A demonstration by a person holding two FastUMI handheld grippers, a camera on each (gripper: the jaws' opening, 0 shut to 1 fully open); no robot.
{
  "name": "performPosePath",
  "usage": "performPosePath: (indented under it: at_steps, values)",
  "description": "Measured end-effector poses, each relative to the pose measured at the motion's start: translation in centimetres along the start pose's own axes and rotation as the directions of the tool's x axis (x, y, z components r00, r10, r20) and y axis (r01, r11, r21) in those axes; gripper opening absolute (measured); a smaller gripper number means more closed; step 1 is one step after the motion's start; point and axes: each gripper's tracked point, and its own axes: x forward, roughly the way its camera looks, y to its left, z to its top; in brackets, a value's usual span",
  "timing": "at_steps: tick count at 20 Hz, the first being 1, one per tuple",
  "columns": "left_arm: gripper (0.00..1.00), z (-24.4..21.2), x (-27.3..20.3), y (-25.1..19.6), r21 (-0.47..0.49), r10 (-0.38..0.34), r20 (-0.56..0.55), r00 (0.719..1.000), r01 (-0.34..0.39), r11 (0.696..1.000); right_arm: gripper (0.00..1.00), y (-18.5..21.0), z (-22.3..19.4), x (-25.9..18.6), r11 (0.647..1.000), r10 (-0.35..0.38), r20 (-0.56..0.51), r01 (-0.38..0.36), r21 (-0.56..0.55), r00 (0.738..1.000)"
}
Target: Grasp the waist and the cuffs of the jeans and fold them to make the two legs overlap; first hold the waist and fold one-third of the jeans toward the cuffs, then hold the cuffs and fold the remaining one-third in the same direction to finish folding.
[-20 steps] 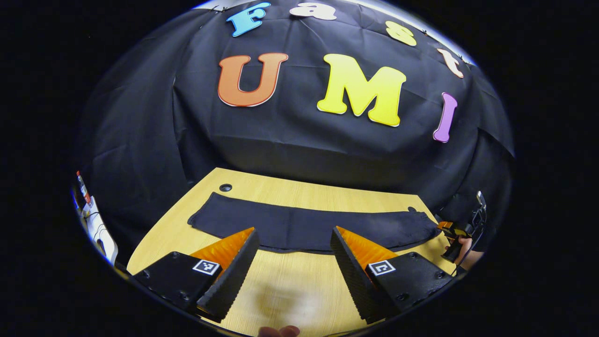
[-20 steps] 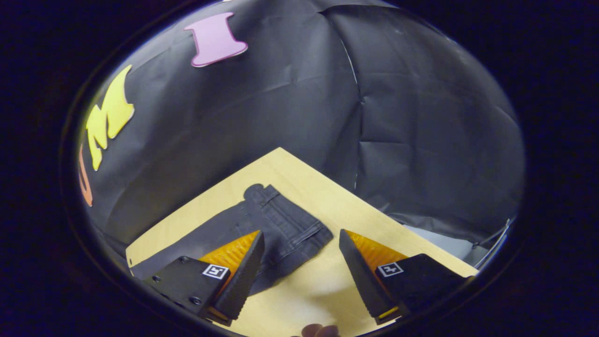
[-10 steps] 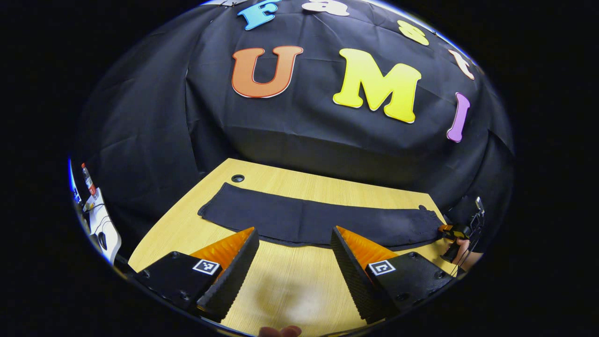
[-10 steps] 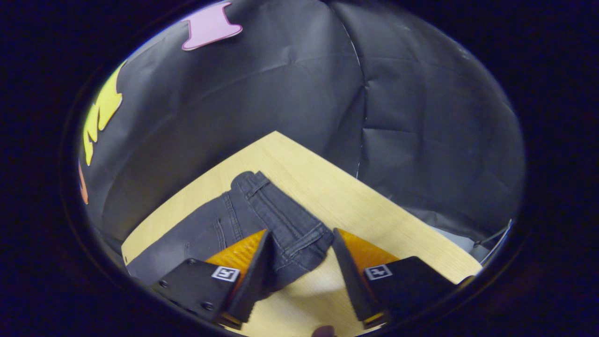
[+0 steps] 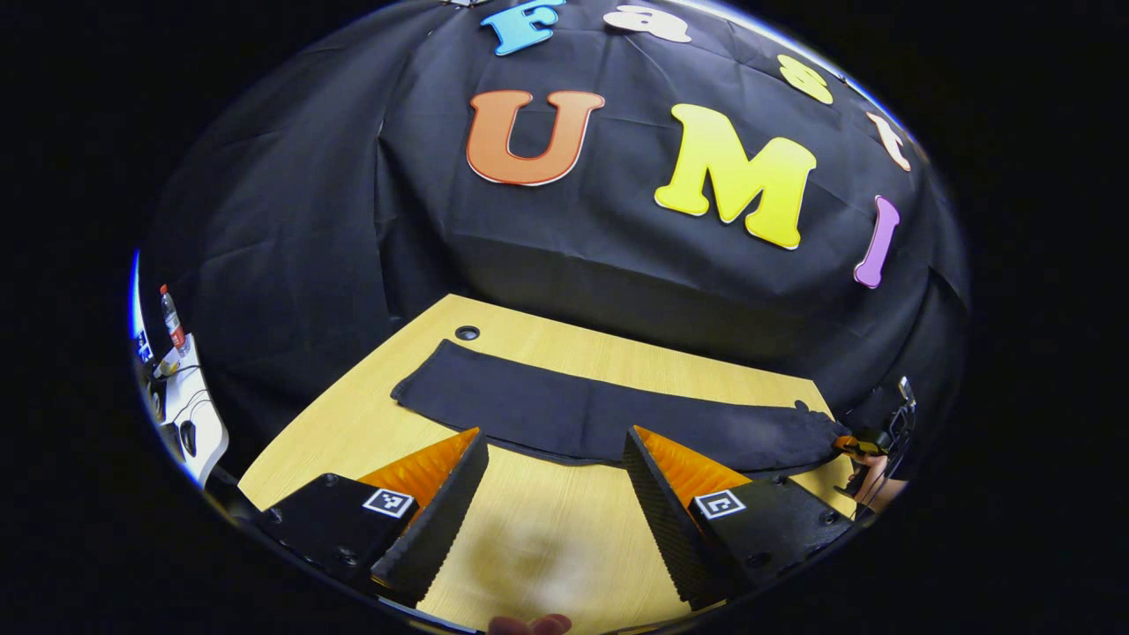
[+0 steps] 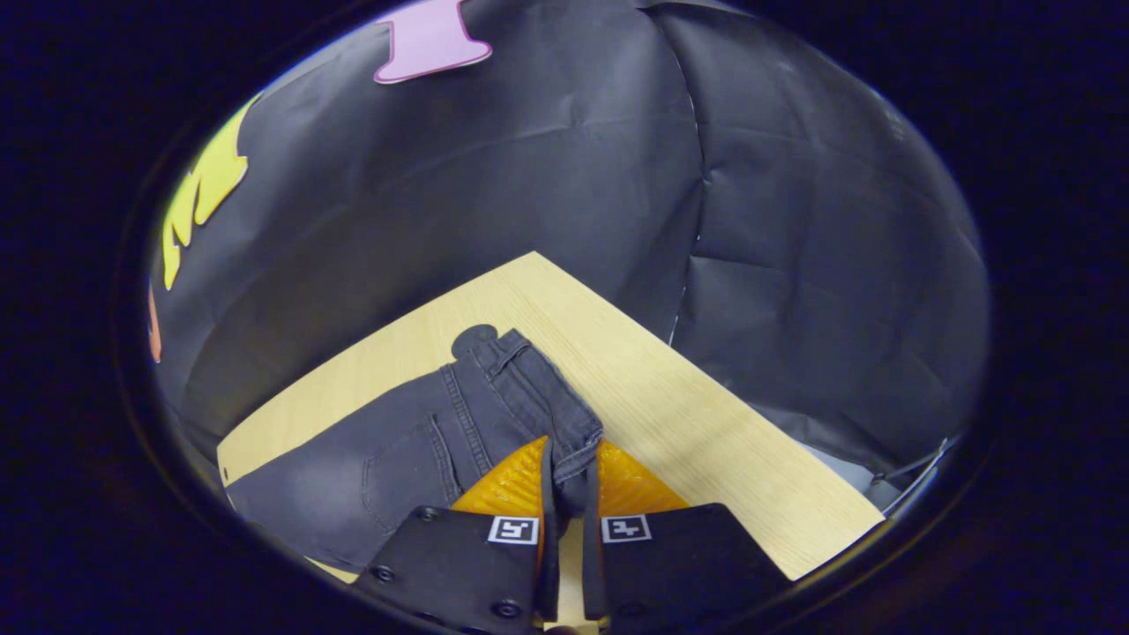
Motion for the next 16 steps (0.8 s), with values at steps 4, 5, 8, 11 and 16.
performPosePath:
  at_steps: [4,5,8,11,16]
  values:
    - [0.99,0.4,-0.4,1.9,-0.039,0.004,0.027,1.000,-0.003,0.999,0.11,3.2,2.8,-5.5,0.996,0.044,0.101,-0.037,-0.075,0.994]
    - [0.99,0.4,-0.4,2.3,-0.050,0.003,0.030,1.000,-0.001,0.999,0.11,3.3,3.2,-7.1,0.994,0.060,0.126,-0.048,-0.096,0.990]
    - [0.99,0.1,-0.7,3.9,-0.086,0.006,0.040,0.999,-0.003,0.996,0.07,4.9,3.7,-10.5,0.982,0.121,0.189,-0.090,-0.168,0.974]
    - [0.99,0.3,-0.9,5.6,-0.110,0.015,0.060,0.998,-0.008,0.994,0.11,7.5,3.9,-14.7,0.951,0.229,0.234,-0.166,-0.261,0.945]
    - [0.99,0.5,-1.1,8.9,-0.164,0.026,0.094,0.995,-0.010,0.986,0.11,9.1,4.9,-20.5,0.867,0.406,0.218,-0.300,-0.398,0.887]
